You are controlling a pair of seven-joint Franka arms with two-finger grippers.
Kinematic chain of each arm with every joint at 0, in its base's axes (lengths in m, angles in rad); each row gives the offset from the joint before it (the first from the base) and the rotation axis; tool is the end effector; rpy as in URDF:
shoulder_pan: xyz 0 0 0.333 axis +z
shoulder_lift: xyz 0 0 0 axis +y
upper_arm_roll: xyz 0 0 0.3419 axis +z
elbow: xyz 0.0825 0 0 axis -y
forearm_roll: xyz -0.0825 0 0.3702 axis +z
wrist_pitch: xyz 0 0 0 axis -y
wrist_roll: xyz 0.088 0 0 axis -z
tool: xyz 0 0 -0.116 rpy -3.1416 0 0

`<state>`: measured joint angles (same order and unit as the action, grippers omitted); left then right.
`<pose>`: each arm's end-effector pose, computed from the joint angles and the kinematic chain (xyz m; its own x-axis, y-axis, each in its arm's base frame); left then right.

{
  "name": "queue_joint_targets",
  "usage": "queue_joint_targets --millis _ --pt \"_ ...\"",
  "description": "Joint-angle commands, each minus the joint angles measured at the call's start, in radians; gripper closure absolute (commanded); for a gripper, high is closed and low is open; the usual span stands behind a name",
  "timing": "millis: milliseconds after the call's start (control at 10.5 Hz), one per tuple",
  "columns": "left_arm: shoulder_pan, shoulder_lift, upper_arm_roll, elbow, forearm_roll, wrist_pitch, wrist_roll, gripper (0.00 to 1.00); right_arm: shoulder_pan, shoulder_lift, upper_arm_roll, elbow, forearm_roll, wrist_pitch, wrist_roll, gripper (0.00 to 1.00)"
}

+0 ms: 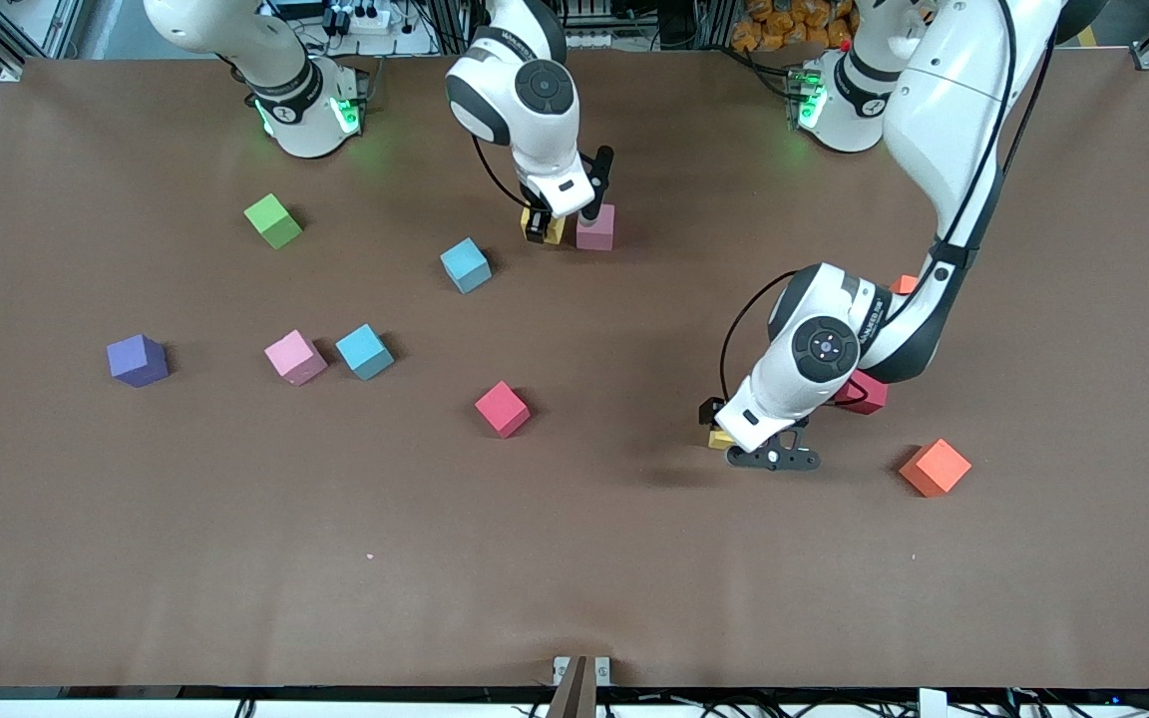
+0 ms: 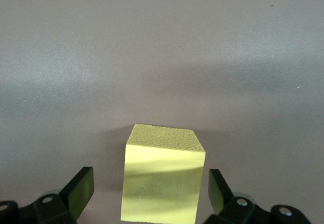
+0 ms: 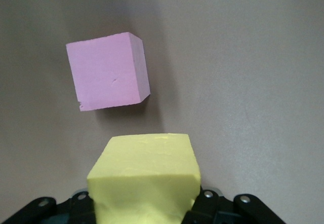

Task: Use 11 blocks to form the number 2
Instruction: 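Grasp the second yellow cube with the left gripper while the right gripper lowers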

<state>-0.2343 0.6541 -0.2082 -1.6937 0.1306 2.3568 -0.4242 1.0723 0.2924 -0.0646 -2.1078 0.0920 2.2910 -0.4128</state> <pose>0.6279 -0.2750 0.2459 0.9978 -0.0660 0.0113 -0.0664 -0.9970 0.0398 0.2977 0.4782 0.2948 0.2073 0.9748 -0.0825 0.9732 -0.2140 -0.0837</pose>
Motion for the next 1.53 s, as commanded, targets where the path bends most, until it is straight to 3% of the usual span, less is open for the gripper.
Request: queue_joint_targets --millis 0,191,287,478,670,861,1435 --pt "-0.005 0.018 0.006 0.014 -0.017 0.006 -0.021 0.00 0.021 -0.018 -0.004 -0.026 -0.015 0.015 -0.029 1.00" --pt "-0.017 0.021 0.006 0.014 -0.016 0.006 -0.039 0.00 0.038 -0.001 -0.004 -0.026 -0.014 0.016 -0.029 1.00" --pt "-0.019 0.033 0.006 0.014 -0.009 0.007 -0.039 0.07 0.047 0.010 -0.004 -0.028 -0.014 0.028 -0.027 1.00" --pt "-0.023 0.045 0.007 0.012 -0.008 0.013 -0.039 0.62 0.067 0.039 -0.004 -0.028 -0.012 0.070 -0.017 1.00" --pt "-0.028 0.032 0.009 -0.012 -0.006 0.010 -0.039 0.91 0.080 0.063 -0.003 -0.028 -0.012 0.099 -0.015 1.00" --pt "-0.025 -0.058 0.021 -0.099 -0.018 -0.008 -0.088 0.92 0.084 0.080 -0.003 -0.026 -0.012 0.120 -0.011 1.00" --pt "-0.040 -0.318 -0.008 -0.441 -0.095 -0.008 -0.482 0.94 0.112 0.123 -0.004 -0.024 -0.012 0.169 0.011 1.00"
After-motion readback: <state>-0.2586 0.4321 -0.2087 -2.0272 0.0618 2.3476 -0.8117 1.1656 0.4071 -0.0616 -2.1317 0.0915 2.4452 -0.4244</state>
